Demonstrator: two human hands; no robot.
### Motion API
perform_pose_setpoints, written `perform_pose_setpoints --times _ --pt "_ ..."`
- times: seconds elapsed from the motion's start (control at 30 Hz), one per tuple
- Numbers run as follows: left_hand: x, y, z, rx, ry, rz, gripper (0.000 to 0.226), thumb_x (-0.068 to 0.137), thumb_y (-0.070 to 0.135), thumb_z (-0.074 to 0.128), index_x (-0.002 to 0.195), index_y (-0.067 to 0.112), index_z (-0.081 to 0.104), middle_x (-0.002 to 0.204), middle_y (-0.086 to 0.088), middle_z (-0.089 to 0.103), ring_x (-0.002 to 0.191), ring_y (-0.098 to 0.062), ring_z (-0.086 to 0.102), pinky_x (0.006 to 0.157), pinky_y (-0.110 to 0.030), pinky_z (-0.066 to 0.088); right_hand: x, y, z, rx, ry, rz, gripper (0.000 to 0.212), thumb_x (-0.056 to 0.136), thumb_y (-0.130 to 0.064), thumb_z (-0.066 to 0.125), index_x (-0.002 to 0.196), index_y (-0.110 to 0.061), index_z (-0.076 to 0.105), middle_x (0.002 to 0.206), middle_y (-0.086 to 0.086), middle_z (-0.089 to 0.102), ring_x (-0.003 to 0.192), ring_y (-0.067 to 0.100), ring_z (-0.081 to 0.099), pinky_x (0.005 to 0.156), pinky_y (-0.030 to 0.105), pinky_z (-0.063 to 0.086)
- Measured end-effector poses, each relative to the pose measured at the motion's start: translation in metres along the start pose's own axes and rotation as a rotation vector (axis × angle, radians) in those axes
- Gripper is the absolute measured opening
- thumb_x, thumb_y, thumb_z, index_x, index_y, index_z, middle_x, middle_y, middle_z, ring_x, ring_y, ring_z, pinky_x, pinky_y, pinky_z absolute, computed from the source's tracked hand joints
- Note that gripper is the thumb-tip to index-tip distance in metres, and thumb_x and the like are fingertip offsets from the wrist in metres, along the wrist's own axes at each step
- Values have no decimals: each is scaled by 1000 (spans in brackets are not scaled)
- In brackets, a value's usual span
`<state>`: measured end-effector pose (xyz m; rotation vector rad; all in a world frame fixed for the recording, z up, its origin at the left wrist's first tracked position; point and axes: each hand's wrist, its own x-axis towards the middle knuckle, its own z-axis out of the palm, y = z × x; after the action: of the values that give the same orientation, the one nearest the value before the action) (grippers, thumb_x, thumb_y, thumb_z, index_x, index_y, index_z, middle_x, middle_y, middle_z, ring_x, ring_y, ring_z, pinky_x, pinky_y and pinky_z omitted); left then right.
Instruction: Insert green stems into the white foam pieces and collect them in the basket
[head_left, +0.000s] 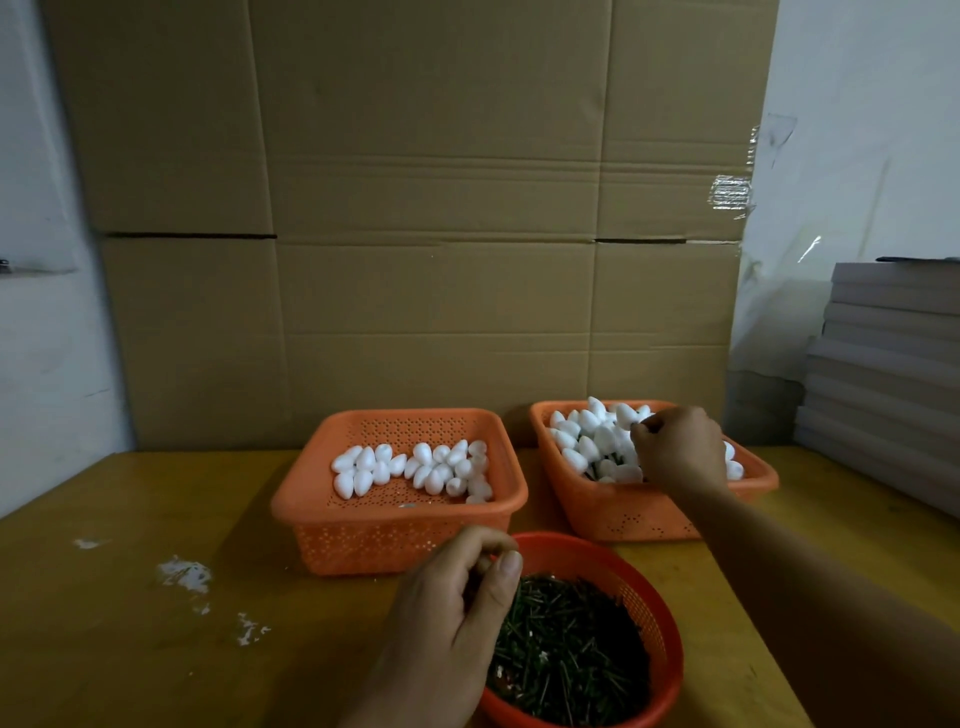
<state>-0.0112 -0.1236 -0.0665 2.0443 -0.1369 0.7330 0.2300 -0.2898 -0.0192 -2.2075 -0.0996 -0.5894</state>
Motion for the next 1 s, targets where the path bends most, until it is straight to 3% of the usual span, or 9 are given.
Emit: perform_pose_setpoints --times 0.13,0.23,0.37,0.47,0.53,0.67,0.73,0.87,1.0 --pt "1 0 -1 25 9 15 27 98 49 47 97 30 65 68 15 57 64 -3 54 60 -16 37 7 -8 4 -47 -47 96 35 90 -24 58 58 -10 55 58 7 57 64 27 58 70 38 50" --pt "1 0 0 37 -1 29 26 96 48 48 98 30 65 70 16 58 66 -3 55 62 -17 38 11 -10 4 -115 -79 141 31 91 -29 58 67 -11 61 66 8 61 75 29 63 89 46 51" --pt "0 1 0 42 -1 44 26 94 48 47 98 29 65 71 17 58 66 -3 55 60 -15 37 15 -8 4 -203 -79 205 28 90 -36 61 70 -16 56 65 2 54 60 17 48 69 32 38" --pt "0 1 1 55 -4 46 26 95 49 47 98 30 65 72 19 57 68 -3 56 61 -15 38 17 -3 5 -213 -55 252 33 88 -44 60 69 -18 55 67 3 52 75 24 58 78 37 44" --pt "-1 1 1 58 -5 43 27 94 50 46 98 31 65 73 19 58 69 -2 56 62 -15 38 18 3 6 -173 -53 210 32 87 -39 65 69 -14 58 65 4 57 70 24 60 70 34 47" --pt "-1 2 0 48 -2 39 27 94 51 47 97 31 65 75 19 58 70 -2 56 63 -15 39 10 12 4 -62 12 12 38 87 -20 64 52 -5 59 47 7 54 46 19 49 48 26 32" --pt "0 3 0 49 4 45 27 94 50 47 97 30 65 75 19 58 71 -2 56 64 -15 39 -1 9 1 37 44 -47 40 87 -16 63 50 -3 57 46 11 54 45 20 48 49 27 33" --pt "-1 2 1 68 -4 63 22 98 41 51 90 25 63 70 18 54 67 -4 53 62 -16 37 -26 -7 -10 243 15 -98 30 91 -12 62 67 5 65 62 22 64 54 35 55 55 41 47" --pt "-1 -3 1 79 6 62 22 101 29 53 81 21 55 66 16 51 62 -5 48 59 -17 36 -58 -25 -29 367 -11 -126 28 92 -15 61 65 -12 68 62 10 67 49 17 51 51 33 41"
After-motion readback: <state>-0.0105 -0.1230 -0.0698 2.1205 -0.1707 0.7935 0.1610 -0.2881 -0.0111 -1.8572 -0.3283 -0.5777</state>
